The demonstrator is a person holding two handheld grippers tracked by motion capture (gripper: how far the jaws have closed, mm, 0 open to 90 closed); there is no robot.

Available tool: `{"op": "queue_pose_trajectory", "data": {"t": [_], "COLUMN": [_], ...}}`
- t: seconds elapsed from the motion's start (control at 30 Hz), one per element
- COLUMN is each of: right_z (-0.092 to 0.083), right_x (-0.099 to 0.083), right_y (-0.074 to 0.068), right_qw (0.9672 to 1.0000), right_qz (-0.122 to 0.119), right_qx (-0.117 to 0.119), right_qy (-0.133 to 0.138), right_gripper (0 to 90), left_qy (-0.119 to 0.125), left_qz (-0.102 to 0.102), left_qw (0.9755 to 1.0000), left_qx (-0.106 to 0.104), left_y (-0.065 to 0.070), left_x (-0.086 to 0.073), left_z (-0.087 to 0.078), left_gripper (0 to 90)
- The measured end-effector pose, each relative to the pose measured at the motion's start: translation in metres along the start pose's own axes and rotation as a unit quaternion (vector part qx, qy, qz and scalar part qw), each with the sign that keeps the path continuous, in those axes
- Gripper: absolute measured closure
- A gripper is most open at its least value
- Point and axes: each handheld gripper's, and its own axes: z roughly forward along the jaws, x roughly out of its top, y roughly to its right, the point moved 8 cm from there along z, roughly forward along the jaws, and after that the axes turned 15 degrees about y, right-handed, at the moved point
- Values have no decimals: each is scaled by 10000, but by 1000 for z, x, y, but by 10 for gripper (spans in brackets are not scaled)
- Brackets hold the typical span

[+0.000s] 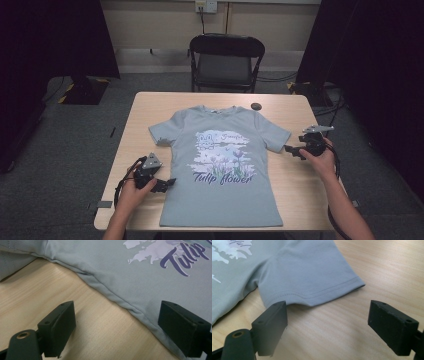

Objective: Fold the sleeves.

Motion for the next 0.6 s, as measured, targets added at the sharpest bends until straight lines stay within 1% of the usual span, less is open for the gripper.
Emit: {"op": "queue_pose_trajectory", "data": {"t": [0.2,0.27,0.3,0.33,0.37,0.43,0.53,0.6], "right_z": [6,7,10,10,12,14,15,18], "right_x": [3,3,4,4,5,8,10,12], "right_y": [4,4,5,5,6,7,8,11], "right_qw": [10000,9999,10000,10000,9999,9998,9997,9997], "right_qz": [77,73,68,68,58,136,141,88], "right_qx": [-46,-70,-60,-60,-100,-103,-133,-201], "right_qy": [33,35,38,38,43,122,120,90], "right_gripper": [173,179,203,203,205,208,210,222], "left_qy": [-3,0,-2,-2,-2,-1,-1,-3], "left_qz": [0,0,2,2,2,1,2,2], "left_qw": [10000,10000,10000,10000,10000,10000,10000,10000], "left_qx": [0,1,0,0,0,0,-1,1], "left_y": [0,0,0,0,0,0,0,0], "left_x": [0,0,0,0,0,0,0,0], "left_z": [0,0,0,0,0,0,0,0], "left_gripper": [140,140,140,140,140,140,140,140]}}
